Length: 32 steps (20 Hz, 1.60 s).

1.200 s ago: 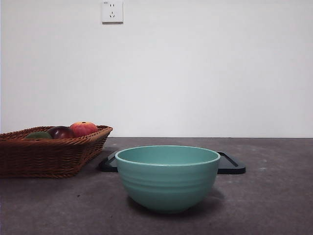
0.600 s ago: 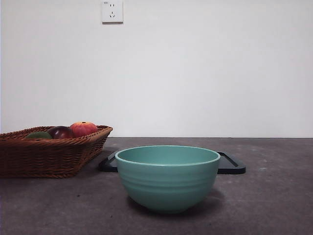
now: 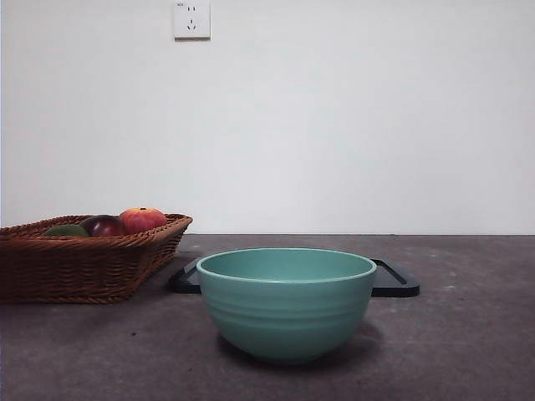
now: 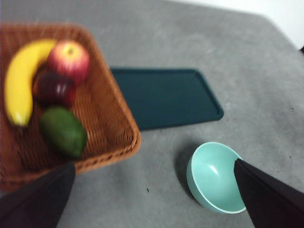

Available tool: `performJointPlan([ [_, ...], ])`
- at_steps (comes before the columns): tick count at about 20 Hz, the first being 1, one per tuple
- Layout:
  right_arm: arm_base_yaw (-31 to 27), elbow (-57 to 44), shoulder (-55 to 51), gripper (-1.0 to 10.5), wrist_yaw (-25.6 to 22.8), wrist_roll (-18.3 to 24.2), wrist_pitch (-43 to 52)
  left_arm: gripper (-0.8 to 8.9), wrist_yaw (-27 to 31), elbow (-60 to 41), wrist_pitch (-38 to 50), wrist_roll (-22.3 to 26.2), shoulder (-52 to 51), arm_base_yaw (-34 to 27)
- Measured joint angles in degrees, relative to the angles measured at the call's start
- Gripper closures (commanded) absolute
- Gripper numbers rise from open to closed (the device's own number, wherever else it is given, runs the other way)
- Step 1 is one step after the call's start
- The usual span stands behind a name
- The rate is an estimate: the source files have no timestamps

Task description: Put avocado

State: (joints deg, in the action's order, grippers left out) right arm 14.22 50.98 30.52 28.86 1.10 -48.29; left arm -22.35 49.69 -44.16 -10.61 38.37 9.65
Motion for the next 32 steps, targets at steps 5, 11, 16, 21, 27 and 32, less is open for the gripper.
performJointPlan([
  [5, 0.0, 0.0, 0.0, 3.2, 0.0, -0.02, 1.03, 2.31, 2.21, 0.44, -0.02, -4.98, 15.08, 0.0],
  [11, 0.0, 0.0, 0.0, 3.2, 0.0, -0.07, 1.05, 2.31, 7.34, 8.48, 0.39, -4.9, 33.83, 0.0],
  [16, 0.0, 0.0, 0.0, 3.2, 0.0, -0.07, 1.05, 2.42, 11.32, 16.87, -1.49, -4.0, 45.86, 0.0],
  [21, 0.0, 0.0, 0.0, 3.2, 0.0, -0.07, 1.05, 2.59, 11.96, 24.26, -3.93, -3.76, 55.93, 0.2],
  [27, 0.0, 0.0, 0.0, 3.2, 0.0, -0.52, 1.05, 2.61, 12.85, 26.16, -5.6, -3.41, 63.71, 0.76],
  [32, 0.0, 0.0, 0.0, 3.2, -0.02, -1.38, 1.05, 4.27, 13.22, 26.16, -4.96, -3.39, 67.01, 0.76],
])
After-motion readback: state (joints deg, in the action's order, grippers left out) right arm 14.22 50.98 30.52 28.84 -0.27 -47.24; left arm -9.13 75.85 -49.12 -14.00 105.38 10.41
